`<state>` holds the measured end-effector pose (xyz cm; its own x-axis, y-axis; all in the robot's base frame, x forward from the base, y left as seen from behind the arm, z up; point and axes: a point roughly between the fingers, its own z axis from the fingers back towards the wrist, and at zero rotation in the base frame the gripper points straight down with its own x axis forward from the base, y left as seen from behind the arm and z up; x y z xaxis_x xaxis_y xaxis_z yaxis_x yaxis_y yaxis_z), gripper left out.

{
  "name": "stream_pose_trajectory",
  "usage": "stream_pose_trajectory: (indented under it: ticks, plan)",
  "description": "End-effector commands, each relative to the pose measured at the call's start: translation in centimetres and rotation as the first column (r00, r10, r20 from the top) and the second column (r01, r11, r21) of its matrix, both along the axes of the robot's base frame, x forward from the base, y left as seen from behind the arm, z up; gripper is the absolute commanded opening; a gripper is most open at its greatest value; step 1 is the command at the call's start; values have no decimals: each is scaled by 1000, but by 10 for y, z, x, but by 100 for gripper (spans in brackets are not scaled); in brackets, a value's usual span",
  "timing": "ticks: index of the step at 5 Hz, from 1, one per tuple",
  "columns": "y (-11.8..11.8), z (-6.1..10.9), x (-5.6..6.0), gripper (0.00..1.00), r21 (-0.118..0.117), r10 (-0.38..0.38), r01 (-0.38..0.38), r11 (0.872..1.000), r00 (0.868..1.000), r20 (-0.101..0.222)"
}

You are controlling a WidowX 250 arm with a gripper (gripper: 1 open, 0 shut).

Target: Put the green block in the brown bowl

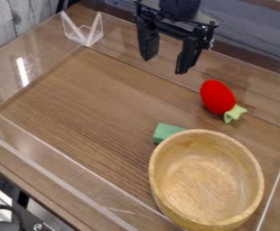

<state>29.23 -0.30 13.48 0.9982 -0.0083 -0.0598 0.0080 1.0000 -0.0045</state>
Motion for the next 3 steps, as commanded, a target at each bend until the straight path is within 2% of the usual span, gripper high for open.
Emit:
stream_pose_trajectory:
  ticks: [1,2,3]
  plan:
    - [-9,-20,2,100,-10,-39,39,999,999,-24]
    - [-20,-45,1,100,-20,-123,123,992,991,-46]
    - [-19,-68,-5,100,-26,-281,280,960,959,-48]
